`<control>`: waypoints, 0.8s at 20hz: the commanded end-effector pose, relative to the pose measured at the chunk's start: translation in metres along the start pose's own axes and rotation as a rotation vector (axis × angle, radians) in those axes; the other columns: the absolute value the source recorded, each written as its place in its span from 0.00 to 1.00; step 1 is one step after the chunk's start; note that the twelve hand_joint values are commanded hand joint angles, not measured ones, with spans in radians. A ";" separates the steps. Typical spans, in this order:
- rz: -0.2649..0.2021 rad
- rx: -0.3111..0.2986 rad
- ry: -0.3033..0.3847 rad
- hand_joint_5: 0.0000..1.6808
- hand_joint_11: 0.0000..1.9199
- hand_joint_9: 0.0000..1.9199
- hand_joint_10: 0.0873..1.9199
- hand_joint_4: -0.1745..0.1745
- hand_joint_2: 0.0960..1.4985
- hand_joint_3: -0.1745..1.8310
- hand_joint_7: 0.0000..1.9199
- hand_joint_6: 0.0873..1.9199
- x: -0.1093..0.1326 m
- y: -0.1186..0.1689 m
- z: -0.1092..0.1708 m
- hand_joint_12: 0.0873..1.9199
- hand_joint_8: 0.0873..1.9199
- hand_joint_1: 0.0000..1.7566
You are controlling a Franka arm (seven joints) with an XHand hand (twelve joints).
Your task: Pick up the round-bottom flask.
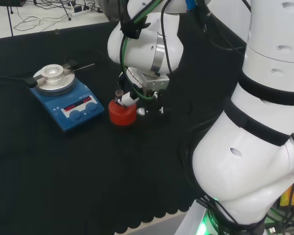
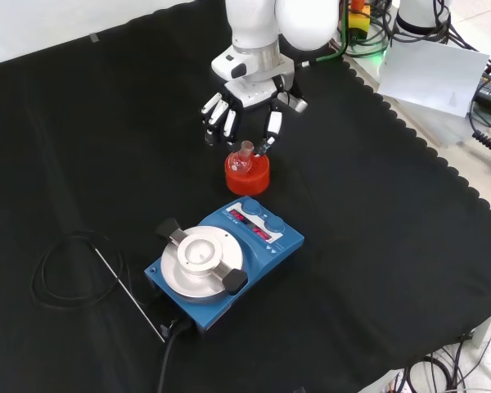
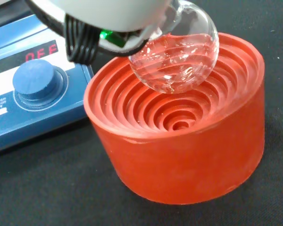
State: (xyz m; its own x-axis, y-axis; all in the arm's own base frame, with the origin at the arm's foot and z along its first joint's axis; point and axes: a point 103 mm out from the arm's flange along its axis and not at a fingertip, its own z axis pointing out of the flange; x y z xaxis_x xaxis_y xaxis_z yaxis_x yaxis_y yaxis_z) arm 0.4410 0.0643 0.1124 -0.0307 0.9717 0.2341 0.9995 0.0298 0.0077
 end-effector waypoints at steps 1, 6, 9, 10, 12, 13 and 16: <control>0.003 0.035 -0.014 0.70 0.23 0.41 0.26 0.73 0.36 0.51 0.28 0.47 0.009 0.006 -0.032 0.67 0.32 0.64; 0.004 0.094 -0.009 0.70 0.23 0.42 0.26 0.67 0.36 0.52 0.28 0.47 0.017 0.011 -0.056 0.67 0.32 0.64; 0.001 0.102 -0.014 0.70 0.23 0.42 0.26 0.65 0.35 0.52 0.28 0.47 0.023 0.015 -0.069 0.67 0.32 0.64; 0.000 0.103 -0.015 0.70 0.23 0.42 0.26 0.64 0.35 0.52 0.28 0.47 0.025 0.017 -0.073 0.67 0.32 0.64; 0.000 0.102 -0.019 0.70 0.24 0.42 0.26 0.64 0.35 0.52 0.28 0.47 0.029 0.020 -0.079 0.67 0.32 0.64; -0.001 0.100 -0.019 0.70 0.24 0.42 0.26 0.64 0.35 0.52 0.28 0.47 0.030 0.023 -0.081 0.67 0.32 0.64; -0.006 0.099 -0.012 0.70 0.24 0.42 0.26 0.64 0.35 0.52 0.28 0.47 0.036 0.033 -0.087 0.67 0.32 0.64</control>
State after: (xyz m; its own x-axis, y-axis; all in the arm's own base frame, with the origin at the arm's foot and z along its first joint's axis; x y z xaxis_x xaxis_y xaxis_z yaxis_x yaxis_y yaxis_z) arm 0.4615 0.0756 0.1907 -0.0348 0.9740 0.2237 0.9946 0.0557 -0.0881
